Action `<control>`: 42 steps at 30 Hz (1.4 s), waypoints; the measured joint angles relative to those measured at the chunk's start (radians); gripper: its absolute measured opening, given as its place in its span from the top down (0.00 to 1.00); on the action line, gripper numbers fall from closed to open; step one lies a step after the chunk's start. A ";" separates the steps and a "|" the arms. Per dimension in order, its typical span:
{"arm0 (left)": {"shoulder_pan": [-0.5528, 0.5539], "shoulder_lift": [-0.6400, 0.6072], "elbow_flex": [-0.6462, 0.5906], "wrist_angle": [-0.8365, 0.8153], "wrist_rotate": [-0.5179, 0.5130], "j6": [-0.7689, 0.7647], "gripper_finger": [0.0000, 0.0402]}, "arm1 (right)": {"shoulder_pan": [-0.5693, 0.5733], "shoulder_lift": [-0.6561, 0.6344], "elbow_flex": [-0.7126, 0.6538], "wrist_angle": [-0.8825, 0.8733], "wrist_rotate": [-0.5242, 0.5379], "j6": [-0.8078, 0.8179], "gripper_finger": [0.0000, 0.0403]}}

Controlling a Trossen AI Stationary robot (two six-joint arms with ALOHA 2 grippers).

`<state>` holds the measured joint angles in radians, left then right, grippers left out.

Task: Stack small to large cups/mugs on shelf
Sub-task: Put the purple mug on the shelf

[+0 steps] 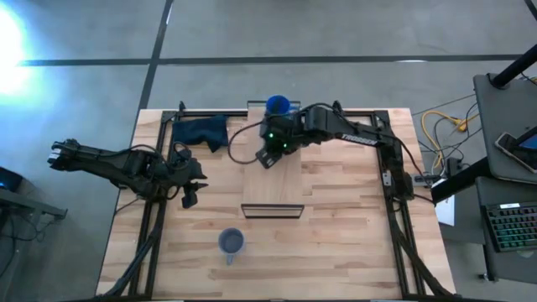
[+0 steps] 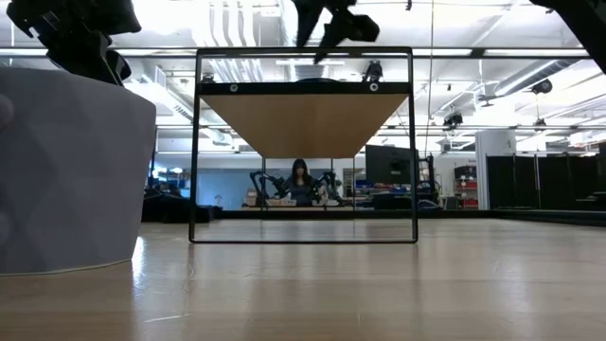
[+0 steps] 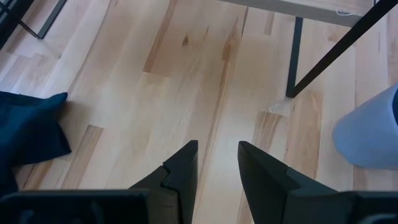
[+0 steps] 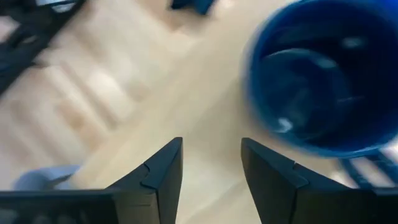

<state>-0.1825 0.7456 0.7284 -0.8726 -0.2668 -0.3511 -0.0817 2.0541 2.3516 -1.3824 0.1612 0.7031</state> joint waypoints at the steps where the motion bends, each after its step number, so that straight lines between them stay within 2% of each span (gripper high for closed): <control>1: 0.000 0.000 0.000 0.000 0.000 0.000 0.75 | 0.013 0.000 0.000 0.014 -0.016 0.006 0.62; 9: 0.000 0.000 0.000 0.000 0.000 -0.002 0.75 | 0.175 0.000 0.000 0.095 -0.037 0.176 0.64; 15: 0.000 0.000 0.000 0.000 0.002 -0.004 0.75 | 0.312 0.012 0.000 0.166 -0.037 0.421 0.64; 17: 0.000 0.000 0.000 0.001 0.038 -0.010 0.75 | 0.349 0.034 0.000 0.195 -0.040 0.501 0.64; 19: 0.000 0.003 0.000 0.003 0.117 -0.012 0.75 | 0.381 0.062 0.000 0.212 -0.046 0.555 0.64; 23: -0.009 0.027 -0.003 0.014 0.209 -0.052 0.75 | 0.424 0.096 -0.002 0.211 -0.035 0.594 0.64; 31: -0.041 0.094 0.005 0.135 0.236 -0.142 0.75 | 0.482 0.099 -0.002 0.125 -0.017 0.616 0.64; 42: -0.171 0.201 0.009 0.151 0.250 -0.293 0.75 | 0.555 0.075 -0.001 -0.032 0.042 0.685 0.65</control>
<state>-0.3531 0.9468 0.7370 -0.7215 -0.0172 -0.6446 0.4730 2.1290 2.3505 -1.4145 0.2028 1.3879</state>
